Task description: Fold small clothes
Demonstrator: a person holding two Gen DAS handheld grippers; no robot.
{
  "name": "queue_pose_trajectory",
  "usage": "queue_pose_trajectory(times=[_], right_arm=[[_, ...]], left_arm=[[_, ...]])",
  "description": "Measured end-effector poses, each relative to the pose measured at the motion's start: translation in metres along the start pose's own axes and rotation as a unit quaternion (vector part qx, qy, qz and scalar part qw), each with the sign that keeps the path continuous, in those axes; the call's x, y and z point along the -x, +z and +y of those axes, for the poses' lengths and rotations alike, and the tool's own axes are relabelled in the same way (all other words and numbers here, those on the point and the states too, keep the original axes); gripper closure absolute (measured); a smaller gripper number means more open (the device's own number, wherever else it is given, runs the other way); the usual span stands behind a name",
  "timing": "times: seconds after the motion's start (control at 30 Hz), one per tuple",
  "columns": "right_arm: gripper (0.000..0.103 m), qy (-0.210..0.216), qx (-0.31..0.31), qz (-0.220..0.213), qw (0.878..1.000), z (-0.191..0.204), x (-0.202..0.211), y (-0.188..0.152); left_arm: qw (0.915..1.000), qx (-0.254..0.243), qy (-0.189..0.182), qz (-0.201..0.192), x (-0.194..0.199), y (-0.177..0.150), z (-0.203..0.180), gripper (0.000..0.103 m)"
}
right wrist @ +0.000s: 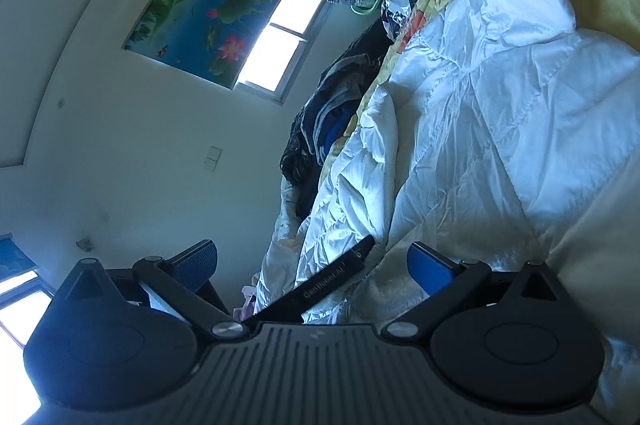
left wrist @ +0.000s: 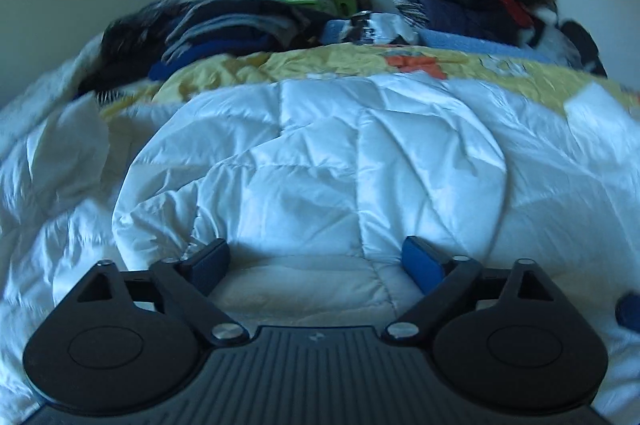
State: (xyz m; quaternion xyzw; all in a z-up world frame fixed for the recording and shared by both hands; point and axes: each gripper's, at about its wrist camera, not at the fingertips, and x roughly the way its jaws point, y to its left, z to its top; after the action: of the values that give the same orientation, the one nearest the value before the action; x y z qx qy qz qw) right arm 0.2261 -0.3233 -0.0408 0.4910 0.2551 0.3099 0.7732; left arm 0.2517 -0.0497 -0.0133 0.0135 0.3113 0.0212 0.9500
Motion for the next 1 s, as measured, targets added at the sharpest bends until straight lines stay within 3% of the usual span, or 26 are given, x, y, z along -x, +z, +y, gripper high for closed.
queue_pose_trajectory(times=[0.13,0.23,0.3,0.37,0.47,0.5,0.53,0.63,0.67,0.83,1.0], right_arm=[[0.004,-0.012,-0.041,-0.009,0.999,0.003,0.015,0.012],[0.002,-0.033,0.012,-0.092,0.995,0.028,0.054,0.039],[0.002,-0.068,0.071,-0.161,0.982,0.044,0.089,0.064],[0.002,-0.115,0.082,-0.202,0.969,0.043,0.120,0.097],[0.020,-0.177,0.030,-0.248,0.952,0.017,0.165,0.148],[0.035,-0.205,0.009,-0.268,0.941,0.005,0.182,0.164],[0.043,-0.226,-0.003,-0.279,0.933,-0.004,0.193,0.175],[0.043,-0.267,-0.045,-0.307,0.912,-0.034,0.216,0.196],[0.043,-0.267,-0.054,-0.311,0.911,-0.043,0.218,0.197],[0.043,-0.279,-0.091,-0.308,0.905,-0.080,0.212,0.196],[0.043,-0.281,-0.054,-0.305,0.908,-0.087,0.195,0.206]], left_arm=[[0.9996,0.021,-0.016,0.005,-0.001,0.000,0.007,0.007],[0.9997,0.020,-0.015,0.004,-0.001,0.001,0.008,0.007],[0.9996,0.022,-0.016,0.002,0.000,0.001,0.009,0.007],[0.9994,0.027,-0.020,0.001,0.000,0.000,0.011,0.007],[0.9989,0.040,-0.027,-0.002,0.001,0.000,0.015,0.007],[0.9986,0.044,-0.028,-0.003,0.001,0.000,0.016,0.007],[0.9984,0.048,-0.029,-0.004,0.001,-0.001,0.017,0.007],[0.9981,0.054,-0.029,-0.006,0.002,0.000,0.018,0.007],[0.9982,0.053,-0.028,-0.007,0.002,0.000,0.018,0.007],[0.9982,0.053,-0.028,-0.007,0.002,-0.001,0.018,0.007],[0.9982,0.054,-0.025,-0.006,0.003,0.000,0.017,0.007]])
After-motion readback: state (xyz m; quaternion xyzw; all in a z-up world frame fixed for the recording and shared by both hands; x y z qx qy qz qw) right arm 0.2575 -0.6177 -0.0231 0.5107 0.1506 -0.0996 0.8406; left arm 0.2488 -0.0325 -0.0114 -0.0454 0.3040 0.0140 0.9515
